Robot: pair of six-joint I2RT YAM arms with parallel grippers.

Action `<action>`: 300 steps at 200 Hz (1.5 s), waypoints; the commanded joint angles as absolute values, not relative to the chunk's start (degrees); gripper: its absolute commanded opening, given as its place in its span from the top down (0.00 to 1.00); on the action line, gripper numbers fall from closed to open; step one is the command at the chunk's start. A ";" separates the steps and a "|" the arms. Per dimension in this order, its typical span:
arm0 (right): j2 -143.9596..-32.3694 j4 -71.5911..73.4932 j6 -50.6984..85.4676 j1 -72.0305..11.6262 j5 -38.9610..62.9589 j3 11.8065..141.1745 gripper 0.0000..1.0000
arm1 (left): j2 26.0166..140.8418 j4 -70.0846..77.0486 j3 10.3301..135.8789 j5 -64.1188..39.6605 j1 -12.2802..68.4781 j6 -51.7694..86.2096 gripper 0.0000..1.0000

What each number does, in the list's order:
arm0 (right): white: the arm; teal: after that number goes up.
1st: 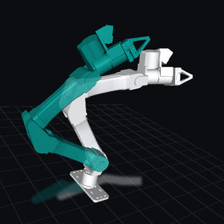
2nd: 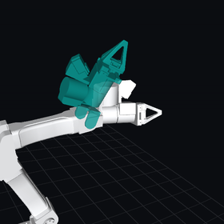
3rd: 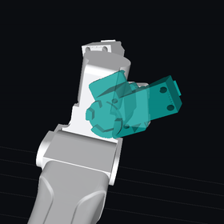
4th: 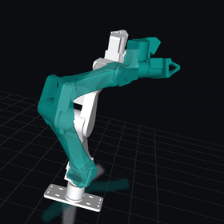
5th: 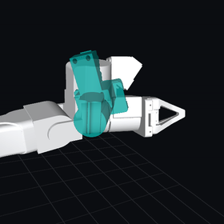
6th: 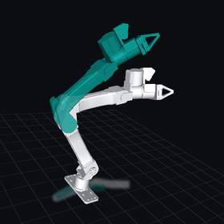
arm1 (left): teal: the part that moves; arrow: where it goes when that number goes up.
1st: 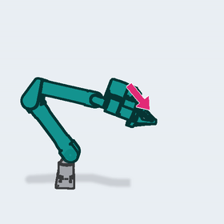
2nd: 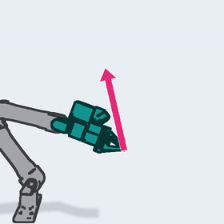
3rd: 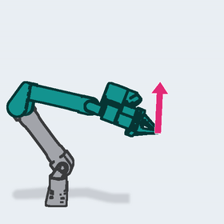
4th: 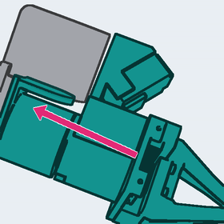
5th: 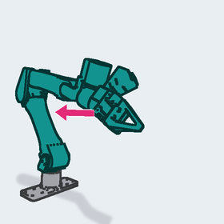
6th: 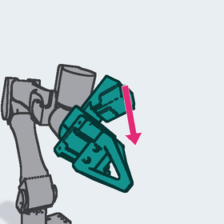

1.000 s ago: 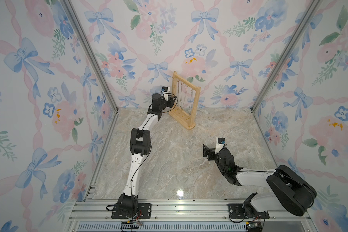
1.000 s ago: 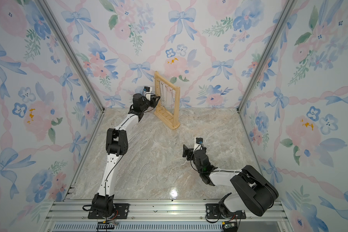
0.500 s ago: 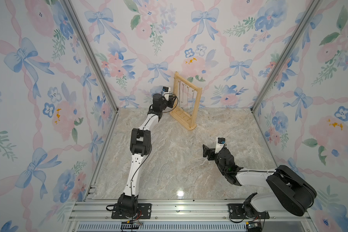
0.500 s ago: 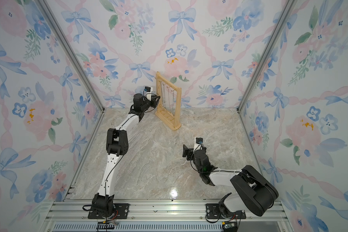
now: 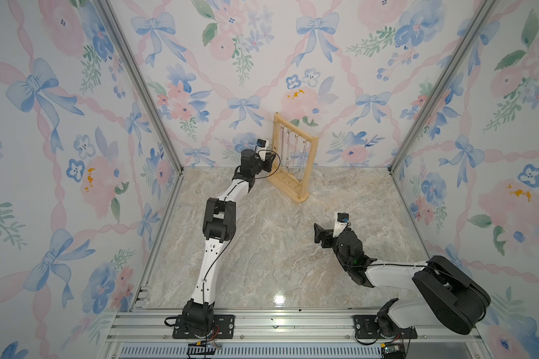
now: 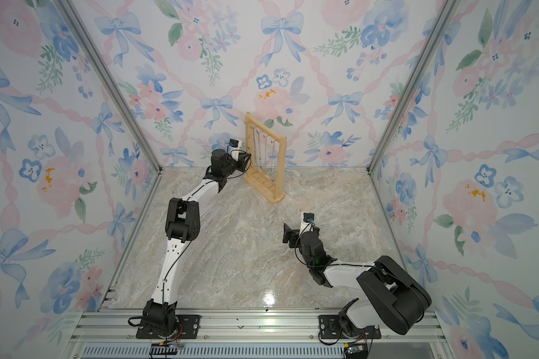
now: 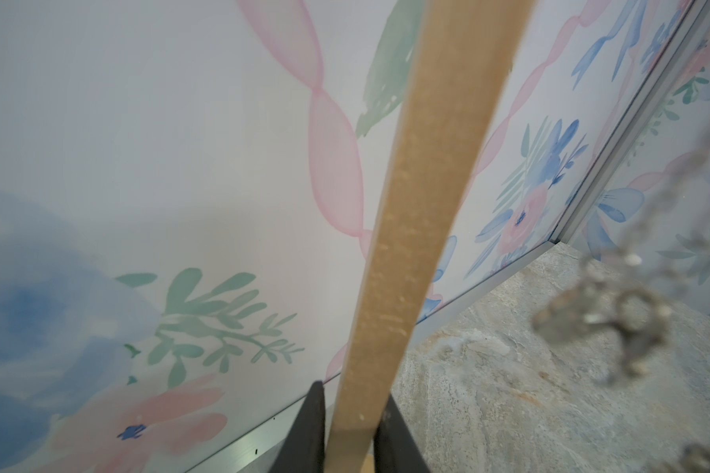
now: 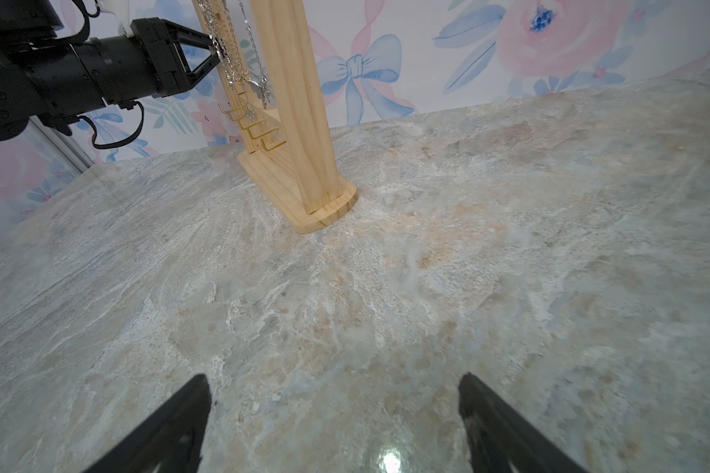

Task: Take the necklace off the jewelry display stand
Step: Adjust the stand at the center of the board.

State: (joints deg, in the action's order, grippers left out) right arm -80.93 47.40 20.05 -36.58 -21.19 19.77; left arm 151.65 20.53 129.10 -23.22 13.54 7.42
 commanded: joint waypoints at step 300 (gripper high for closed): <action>-81.12 46.86 20.20 -36.99 -20.99 21.19 0.05 | 128.74 20.12 103.36 -3.76 22.54 1.42 1.00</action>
